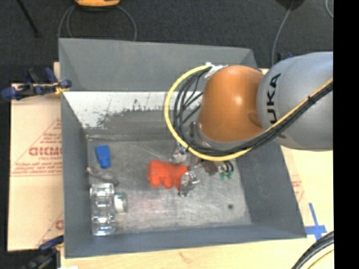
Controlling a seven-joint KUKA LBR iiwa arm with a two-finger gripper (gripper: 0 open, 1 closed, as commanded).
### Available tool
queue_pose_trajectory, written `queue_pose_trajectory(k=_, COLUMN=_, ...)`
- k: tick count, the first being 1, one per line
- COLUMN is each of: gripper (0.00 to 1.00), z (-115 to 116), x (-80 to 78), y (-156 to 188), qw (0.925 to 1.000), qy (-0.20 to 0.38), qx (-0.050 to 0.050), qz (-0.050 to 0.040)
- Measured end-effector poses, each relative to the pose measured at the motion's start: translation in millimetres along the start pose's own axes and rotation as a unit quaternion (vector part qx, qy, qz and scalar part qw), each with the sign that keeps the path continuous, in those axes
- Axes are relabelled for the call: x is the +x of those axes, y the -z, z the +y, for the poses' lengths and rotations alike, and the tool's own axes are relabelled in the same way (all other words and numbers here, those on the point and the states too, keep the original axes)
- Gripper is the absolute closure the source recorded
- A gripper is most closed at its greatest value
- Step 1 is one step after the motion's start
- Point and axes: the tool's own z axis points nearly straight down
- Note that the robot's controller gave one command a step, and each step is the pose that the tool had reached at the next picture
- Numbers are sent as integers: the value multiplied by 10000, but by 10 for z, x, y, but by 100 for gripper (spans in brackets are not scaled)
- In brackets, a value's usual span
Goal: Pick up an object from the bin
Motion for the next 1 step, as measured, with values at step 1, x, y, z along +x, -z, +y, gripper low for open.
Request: queue_pose_trajectory(k=1, gripper=100, z=-826, x=42, y=749, qw=9893, qy=1457, qx=23, qz=18)
